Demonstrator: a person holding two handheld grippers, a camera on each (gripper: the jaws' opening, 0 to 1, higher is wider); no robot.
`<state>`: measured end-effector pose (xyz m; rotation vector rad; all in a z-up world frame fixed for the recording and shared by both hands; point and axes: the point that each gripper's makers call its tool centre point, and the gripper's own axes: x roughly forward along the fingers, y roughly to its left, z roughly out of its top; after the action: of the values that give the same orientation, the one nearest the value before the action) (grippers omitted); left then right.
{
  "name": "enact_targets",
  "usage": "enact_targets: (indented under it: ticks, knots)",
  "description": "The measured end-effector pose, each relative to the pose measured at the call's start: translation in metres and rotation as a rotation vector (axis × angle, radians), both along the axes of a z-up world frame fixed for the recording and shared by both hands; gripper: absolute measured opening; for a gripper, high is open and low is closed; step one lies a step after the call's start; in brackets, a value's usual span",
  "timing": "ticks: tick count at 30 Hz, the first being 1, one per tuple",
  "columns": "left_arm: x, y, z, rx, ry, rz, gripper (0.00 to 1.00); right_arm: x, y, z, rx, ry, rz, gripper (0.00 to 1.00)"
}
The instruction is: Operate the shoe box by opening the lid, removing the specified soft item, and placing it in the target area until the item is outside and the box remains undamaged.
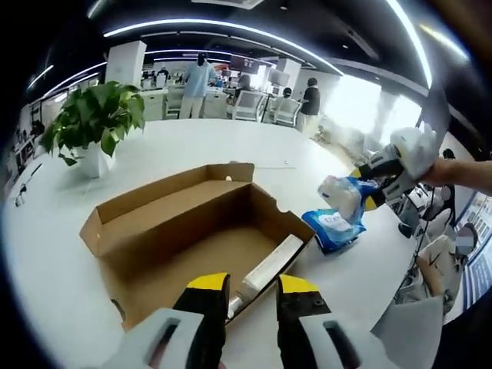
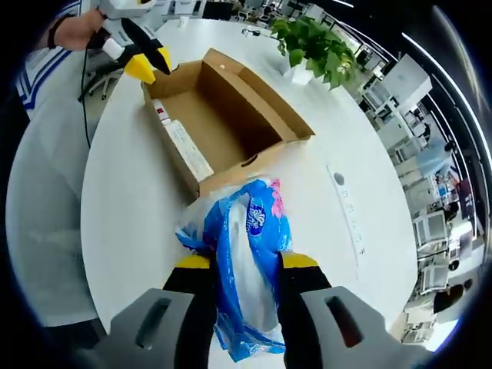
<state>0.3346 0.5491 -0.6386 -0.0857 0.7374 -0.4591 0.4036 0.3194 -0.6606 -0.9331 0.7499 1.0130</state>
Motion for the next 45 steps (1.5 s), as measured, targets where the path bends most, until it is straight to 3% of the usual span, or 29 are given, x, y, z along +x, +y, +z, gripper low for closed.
enact_targets:
  ticks: [9, 24, 32, 45]
  knots:
    - [0.009, -0.032, 0.001, 0.009, 0.0, -0.058, 0.23, -0.011, -0.078, -0.007, -0.021, 0.001, -0.11, 0.27]
    - [0.021, -0.073, 0.011, 0.019, -0.017, -0.116, 0.23, -0.033, -0.173, -0.022, -0.063, 0.021, -0.23, 0.27]
    - [0.021, -0.081, 0.015, 0.028, -0.02, -0.127, 0.23, -0.039, -0.194, -0.027, -0.065, 0.028, -0.261, 0.27]
    - [0.013, -0.074, 0.018, 0.045, -0.019, -0.113, 0.23, -0.029, -0.194, -0.038, -0.069, 0.038, -0.256, 0.27]
